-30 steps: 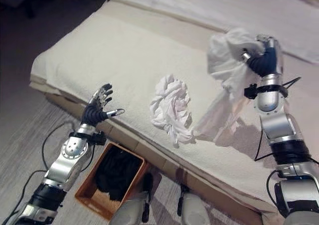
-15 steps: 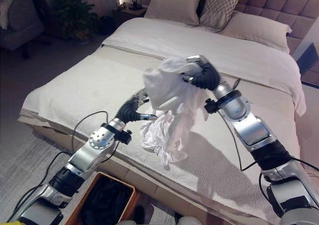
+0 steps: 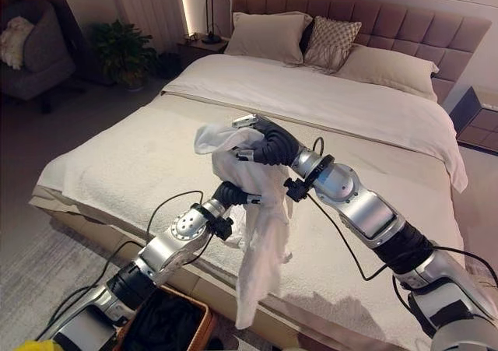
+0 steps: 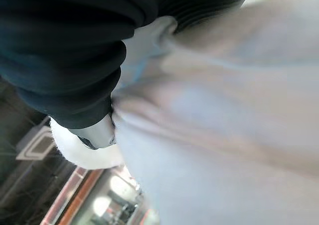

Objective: Pick up clothes into the bucket

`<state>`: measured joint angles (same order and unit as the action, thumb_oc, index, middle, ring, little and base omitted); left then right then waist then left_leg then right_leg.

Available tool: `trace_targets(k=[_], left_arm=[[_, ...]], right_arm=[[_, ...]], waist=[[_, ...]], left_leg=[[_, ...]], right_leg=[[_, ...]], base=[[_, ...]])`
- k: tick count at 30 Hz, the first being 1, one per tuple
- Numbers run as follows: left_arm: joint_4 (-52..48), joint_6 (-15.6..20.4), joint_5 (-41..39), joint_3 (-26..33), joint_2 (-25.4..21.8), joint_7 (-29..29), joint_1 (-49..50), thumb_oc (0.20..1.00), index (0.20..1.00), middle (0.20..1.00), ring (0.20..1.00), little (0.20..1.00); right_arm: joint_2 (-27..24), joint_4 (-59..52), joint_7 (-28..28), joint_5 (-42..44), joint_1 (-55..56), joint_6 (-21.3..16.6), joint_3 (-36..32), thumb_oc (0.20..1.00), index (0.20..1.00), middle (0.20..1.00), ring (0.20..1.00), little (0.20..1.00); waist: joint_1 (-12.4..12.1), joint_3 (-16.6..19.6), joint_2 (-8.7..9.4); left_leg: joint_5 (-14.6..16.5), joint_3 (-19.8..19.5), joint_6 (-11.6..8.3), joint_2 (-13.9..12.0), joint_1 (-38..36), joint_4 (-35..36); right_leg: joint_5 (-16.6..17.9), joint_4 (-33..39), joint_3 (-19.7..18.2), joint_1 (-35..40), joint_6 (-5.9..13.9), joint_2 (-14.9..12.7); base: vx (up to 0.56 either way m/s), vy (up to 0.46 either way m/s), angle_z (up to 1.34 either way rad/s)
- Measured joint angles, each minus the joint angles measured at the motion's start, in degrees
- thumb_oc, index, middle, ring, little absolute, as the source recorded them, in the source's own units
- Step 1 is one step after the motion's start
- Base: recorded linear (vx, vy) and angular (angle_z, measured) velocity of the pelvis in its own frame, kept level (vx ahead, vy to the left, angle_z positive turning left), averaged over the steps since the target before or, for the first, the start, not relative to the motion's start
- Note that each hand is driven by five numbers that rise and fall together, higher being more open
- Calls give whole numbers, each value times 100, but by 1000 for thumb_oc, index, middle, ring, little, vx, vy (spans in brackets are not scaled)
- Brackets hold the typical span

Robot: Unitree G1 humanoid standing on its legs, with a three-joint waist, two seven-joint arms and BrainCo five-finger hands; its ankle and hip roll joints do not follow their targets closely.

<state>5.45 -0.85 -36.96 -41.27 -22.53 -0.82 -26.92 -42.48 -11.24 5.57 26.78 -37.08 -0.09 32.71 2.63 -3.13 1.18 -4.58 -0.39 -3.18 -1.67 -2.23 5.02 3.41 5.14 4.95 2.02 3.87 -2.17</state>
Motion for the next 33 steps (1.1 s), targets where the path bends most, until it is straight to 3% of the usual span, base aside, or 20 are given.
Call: trace_targets(k=[4, 5, 6, 7, 8, 9, 10, 11, 15, 19, 22, 27, 31, 33], left_arm=[[-490, -262, -1308, -786, -498, -465, -356, 1000, 1000, 1000, 1000, 1000], [-605, -338, -1660, -1005, -658, -635, -454, 762, 762, 762, 762, 762], [-633, -380, -1782, -1020, -685, -709, -457, 322, 322, 322, 322, 322], [-639, -415, -1998, -1065, -782, -816, -457, 200, 200, 200, 200, 200], [-640, -451, -2132, -1096, -817, -882, -454, 200, 200, 200, 200, 200], [-625, -520, -2332, -1091, -835, -987, -394, 200, 200, 200, 200, 200], [-619, -539, -2503, -1027, -848, -1059, -237, 200, 200, 200, 200, 200], [-619, -557, -2528, -1012, -836, -1083, -172, 200, 200, 200, 200, 200], [-588, -743, -2713, -673, -724, -1236, 506, 200, 200, 200, 200, 200], [-590, -789, -2689, -137, -876, -1347, 1313, 200, 200, 200, 200, 200], [-524, -666, -2628, 1050, -1076, -1413, 2266, 200, 200, 200, 200, 200], [354, -359, -2045, 3127, -738, -1374, 3600, 200, 200, 200, 200, 200], [1181, -290, -1426, 4104, -495, -1166, 4203, 200, 200, 200, 200, 200], [1522, -198, -773, 4499, -330, -899, 4379, 200, 200, 200, 200, 200]], right_arm=[[-85, 4, 66, 418, -93, -7, 297, 200, 200, 200, 200, 200], [-109, 4, 119, 491, -152, -13, 447, 200, 200, 200, 200, 200], [-105, 4, 138, 525, -149, -13, 465, 200, 200, 200, 200, 200], [-113, 9, 149, 547, -157, -14, 497, 200, 200, 200, 200, 200], [-123, 9, 155, 548, -157, -16, 512, 200, 200, 200, 200, 200], [-141, 15, 162, 548, -153, -19, 522, 429, 429, 429, 429, 429], [-144, 40, 161, 546, -147, -28, 521, 953, 953, 953, 953, 953], [-148, 45, 161, 546, -145, -28, 521, 1000, 1000, 1000, 1000, 1000], [-73, 39, 153, 442, -45, -129, 382, 1000, 1000, 1000, 1000, 1000], [-60, 31, 108, 67, 435, -211, -359, 1000, 1000, 1000, 1000, 1000], [-65, 17, 1, -143, 1232, -319, -1276, 1000, 1000, 1000, 1000, 1000], [237, 58, -112, -488, 2506, -394, -2438, 1000, 1000, 1000, 1000, 1000], [546, 324, -143, -672, 3218, -367, -3052, 1000, 1000, 1000, 1000, 1000], [938, 734, -178, -732, 3671, -342, -3349, 1000, 1000, 1000, 1000, 1000]], waist=[[79, 21, -12], [107, 32, -26], [109, 37, -32], [110, 41, -38], [117, 47, -45], [120, 57, -57], [120, 68, -74], [119, 71, -80], [105, 81, -88], [49, 82, -89], [-36, 85, -95], [-83, 95, -88], [-136, 64, -91], [-228, 58, -45]], left_leg=[[-2, -36, 2, -3, -13, 0], [-2, -38, 2, -1, -16, -1], [-2, -39, 2, -1, -17, 0], [-2, -40, 1, 0, -17, 0], [-2, -38, 1, -1, -19, 0], [-1, -37, 1, -1, -19, 2], [-1, -34, 1, -2, -21, 2], [-1, -33, 1, -5, -22, 1], [-1, -33, 2, -6, -37, 1], [23, -26, 32, -9, -41, 24], [74, 10, 55, -18, -75, 27], [130, 11, 78, -20, -106, 31], [149, 2, 101, -8, -94, 31], [168, -26, 92, -11, -95, 29]], right_leg=[[9, 0, 28, 31, -16, -3], [11, 0, 33, 35, -18, -1], [11, 0, 32, 36, -18, 0], [12, 0, 33, 35, -20, -1], [11, 0, 31, 36, -20, 0], [7, 0, 30, 36, -14, 1], [-2, 0, 28, 36, -2, -1], [-2, 0, 27, 36, -3, -1], [-4, 0, 28, 50, -8, 4], [-8, 0, 23, 56, -9, 3], [-22, 0, -6, 64, -25, 1], [-60, 2, -21, 92, -20, 2], [-84, 2, -19, 81, 1, -11], [-100, 3, 11, 94, 6, -9]], base=[[13, 15, 5], [0, 0, 0], [0, 0, 0], [0, 0, 0], [0, 0, 0], [0, 0, 0], [0, 0, 0], [0, 0, 0], [0, 0, 0], [0, 0, 0], [10, 12, -8], [3, 1, -1], [0, 0, 0], [-7, 23, 7]])
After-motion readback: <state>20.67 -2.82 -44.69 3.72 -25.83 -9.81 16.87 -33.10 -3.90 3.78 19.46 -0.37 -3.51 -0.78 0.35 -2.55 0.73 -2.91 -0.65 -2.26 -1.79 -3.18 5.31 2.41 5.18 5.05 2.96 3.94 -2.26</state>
